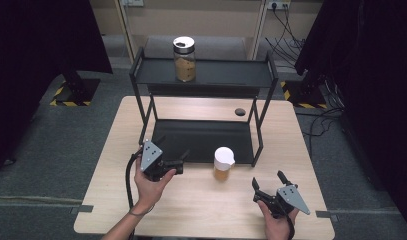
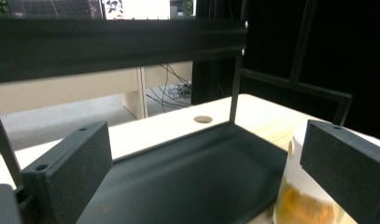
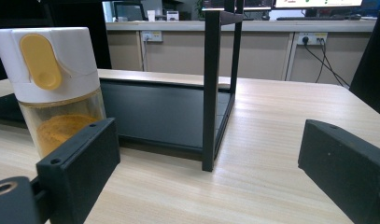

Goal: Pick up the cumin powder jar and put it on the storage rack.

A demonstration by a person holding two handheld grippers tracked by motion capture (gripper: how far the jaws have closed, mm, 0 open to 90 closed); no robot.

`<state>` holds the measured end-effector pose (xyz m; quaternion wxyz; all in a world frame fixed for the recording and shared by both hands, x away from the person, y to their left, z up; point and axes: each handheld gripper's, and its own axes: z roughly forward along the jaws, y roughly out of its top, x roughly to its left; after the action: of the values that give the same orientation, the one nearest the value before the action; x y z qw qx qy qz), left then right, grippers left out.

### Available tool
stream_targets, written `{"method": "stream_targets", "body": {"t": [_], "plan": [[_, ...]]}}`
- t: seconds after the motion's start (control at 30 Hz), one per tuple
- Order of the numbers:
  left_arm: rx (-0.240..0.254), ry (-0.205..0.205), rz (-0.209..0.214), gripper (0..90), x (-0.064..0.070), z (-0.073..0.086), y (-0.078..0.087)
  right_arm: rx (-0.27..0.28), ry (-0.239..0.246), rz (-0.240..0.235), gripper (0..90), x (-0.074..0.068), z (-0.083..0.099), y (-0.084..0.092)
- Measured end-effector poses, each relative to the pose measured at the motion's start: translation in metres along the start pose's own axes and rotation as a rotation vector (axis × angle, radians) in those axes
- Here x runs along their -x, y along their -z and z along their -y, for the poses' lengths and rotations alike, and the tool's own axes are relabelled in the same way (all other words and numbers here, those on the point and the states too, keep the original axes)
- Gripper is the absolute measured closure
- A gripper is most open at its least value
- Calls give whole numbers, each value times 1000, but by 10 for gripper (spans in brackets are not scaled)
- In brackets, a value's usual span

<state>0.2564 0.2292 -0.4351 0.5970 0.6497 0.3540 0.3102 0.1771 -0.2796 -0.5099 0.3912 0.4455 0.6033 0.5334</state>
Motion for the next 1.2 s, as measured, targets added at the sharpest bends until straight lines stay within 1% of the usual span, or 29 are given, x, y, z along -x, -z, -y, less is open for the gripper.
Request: {"method": "stream_targets", "body": {"t": [0.13,0.27,0.4,0.6,0.77,0.9,1.0,1.2], "plan": [[-29,11,-7,15,1,11,1,1,2,0,57,0,0,0],[-57,18,-8,15,1,19,0,1,4,2,57,-1,0,0],[-88,20,3,20,1,25,0,2,2,3,57,-1,0,0],[-127,47,-1,23,1,39,0,2,6,3,57,-1,0,0],[-152,45,-8,24,0,40,-2,3,6,5,57,-2,0,0],[-175,47,-7,25,1,44,-3,2,7,4,57,-1,0,0],[-190,64,-3,27,0,47,-5,1,7,4,57,-1,0,0],[-204,63,-5,27,0,50,-5,5,4,3,57,-1,1,1]]}}
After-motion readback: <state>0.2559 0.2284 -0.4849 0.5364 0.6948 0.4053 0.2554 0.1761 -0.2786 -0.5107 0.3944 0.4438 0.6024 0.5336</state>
